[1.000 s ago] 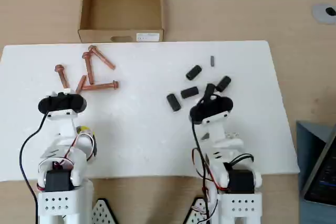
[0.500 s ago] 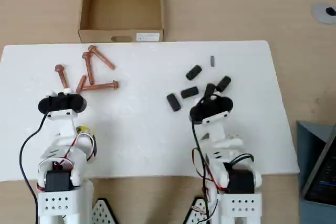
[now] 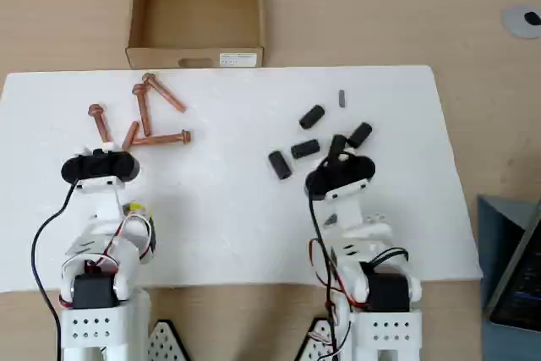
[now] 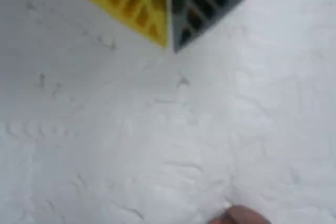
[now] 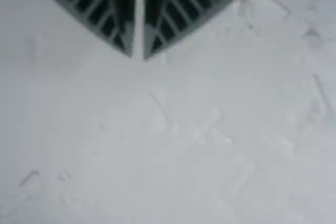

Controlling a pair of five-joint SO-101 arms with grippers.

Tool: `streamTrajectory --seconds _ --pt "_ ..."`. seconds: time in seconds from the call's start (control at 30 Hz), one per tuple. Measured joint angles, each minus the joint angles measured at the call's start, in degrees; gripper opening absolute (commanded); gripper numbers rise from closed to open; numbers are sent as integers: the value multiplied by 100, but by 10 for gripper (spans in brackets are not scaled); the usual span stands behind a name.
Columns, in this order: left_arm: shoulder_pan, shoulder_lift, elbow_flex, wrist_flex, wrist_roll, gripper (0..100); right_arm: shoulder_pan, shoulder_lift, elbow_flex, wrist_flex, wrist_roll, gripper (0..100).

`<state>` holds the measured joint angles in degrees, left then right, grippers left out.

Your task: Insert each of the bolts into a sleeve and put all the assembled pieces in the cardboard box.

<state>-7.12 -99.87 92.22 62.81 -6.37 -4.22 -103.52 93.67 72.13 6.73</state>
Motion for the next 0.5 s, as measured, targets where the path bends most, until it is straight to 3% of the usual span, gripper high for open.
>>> streamTrajectory --seconds 0.23,0.5 --pt "0 0 -976 0 396 3 545 0 -826 -369 0 12" --pt "0 642 -1635 18 554 3 589 0 -1319 -519 35 12"
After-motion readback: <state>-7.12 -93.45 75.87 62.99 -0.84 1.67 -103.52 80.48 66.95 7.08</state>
